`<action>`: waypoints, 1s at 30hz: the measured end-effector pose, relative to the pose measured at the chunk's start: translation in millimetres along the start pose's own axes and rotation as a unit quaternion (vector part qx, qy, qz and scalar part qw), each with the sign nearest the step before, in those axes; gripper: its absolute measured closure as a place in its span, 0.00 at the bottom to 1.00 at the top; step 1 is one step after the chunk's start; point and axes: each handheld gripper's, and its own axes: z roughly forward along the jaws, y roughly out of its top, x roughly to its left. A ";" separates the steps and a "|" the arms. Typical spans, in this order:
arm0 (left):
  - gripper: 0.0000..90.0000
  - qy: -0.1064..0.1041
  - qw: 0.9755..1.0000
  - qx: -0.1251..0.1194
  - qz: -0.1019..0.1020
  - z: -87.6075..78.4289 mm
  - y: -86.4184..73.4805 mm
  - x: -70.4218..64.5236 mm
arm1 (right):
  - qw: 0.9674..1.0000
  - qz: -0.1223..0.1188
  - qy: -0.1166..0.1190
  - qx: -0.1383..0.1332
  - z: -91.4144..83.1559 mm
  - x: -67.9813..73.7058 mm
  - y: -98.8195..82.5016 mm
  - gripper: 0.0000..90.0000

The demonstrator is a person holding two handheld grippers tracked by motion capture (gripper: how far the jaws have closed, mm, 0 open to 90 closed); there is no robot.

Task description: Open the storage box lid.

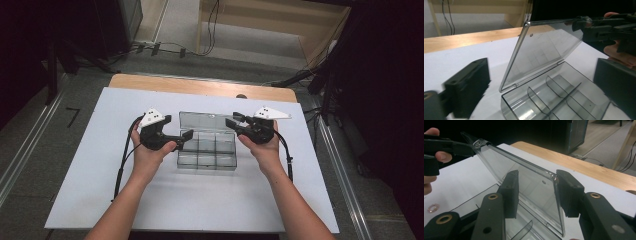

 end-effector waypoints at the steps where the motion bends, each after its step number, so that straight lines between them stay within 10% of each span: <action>1: 0.00 -0.001 1.000 -0.002 -0.002 1.7 0.7 2.1 | 1.000 0.002 -0.002 0.002 0.4 -0.4 0.5 0.59; 6: 0.01 -0.003 1.000 0.006 -0.017 13.9 5.1 14.0 | 1.000 -0.001 -0.003 0.004 3.4 -3.0 2.3 0.60; 21: 0.51 -0.020 0.999 0.008 -0.037 41.9 -2.6 25.6 | 1.000 0.020 0.011 0.014 12.8 -13.2 -3.5 0.60; 30: 0.56 -0.021 0.999 0.007 -0.040 42.5 -3.9 28.0 | 0.999 0.038 0.014 0.021 19.6 -19.2 -14.2 0.60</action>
